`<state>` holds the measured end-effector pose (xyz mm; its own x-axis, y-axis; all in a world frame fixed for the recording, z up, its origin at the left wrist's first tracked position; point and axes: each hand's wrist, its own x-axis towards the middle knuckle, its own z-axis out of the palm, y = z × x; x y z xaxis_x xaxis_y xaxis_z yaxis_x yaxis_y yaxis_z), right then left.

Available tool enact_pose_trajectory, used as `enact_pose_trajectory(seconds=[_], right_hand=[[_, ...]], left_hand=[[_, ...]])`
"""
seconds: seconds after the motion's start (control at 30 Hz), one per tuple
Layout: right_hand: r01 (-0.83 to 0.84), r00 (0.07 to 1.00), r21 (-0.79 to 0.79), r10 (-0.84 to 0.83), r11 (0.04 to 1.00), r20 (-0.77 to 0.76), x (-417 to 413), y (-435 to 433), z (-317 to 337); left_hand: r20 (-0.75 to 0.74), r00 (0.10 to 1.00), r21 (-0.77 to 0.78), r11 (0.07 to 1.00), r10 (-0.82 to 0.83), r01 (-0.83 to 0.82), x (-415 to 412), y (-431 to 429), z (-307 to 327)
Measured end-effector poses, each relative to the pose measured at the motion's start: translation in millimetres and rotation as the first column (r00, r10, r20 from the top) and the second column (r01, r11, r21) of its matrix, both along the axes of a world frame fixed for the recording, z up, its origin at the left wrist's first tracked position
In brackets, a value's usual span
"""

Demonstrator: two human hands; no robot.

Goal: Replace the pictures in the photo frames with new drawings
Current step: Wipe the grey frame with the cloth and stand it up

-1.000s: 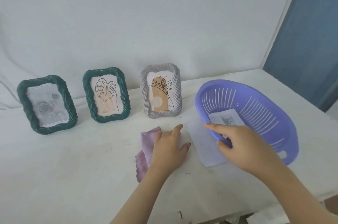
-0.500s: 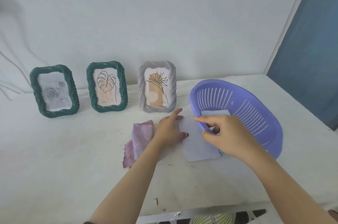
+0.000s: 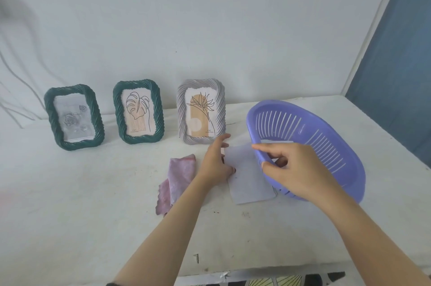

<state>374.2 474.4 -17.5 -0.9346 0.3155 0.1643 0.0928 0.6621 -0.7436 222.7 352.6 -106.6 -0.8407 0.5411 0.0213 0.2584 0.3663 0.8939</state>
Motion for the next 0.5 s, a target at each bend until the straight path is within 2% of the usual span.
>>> enact_pose_trajectory(seconds=[0.17, 0.33, 0.5], right_hand=[[0.007, 1.0, 0.012, -0.007, 1.0, 0.011, 0, 0, -2], [0.005, 0.999, -0.001, -0.005, 1.0, 0.038, 0, -4, -2], [-0.005, 0.998, 0.009, 0.004, 1.0, 0.067, -1, -9, -5]], left_hand=[[-0.034, 0.998, 0.042, 0.998, 0.044, -0.043, 4, -3, -2], [0.161, 0.98, 0.013, 0.993, 0.116, -0.12, 2, -13, -6], [0.103, 0.984, 0.098, 0.983, 0.148, -0.158, 4, -30, 16]])
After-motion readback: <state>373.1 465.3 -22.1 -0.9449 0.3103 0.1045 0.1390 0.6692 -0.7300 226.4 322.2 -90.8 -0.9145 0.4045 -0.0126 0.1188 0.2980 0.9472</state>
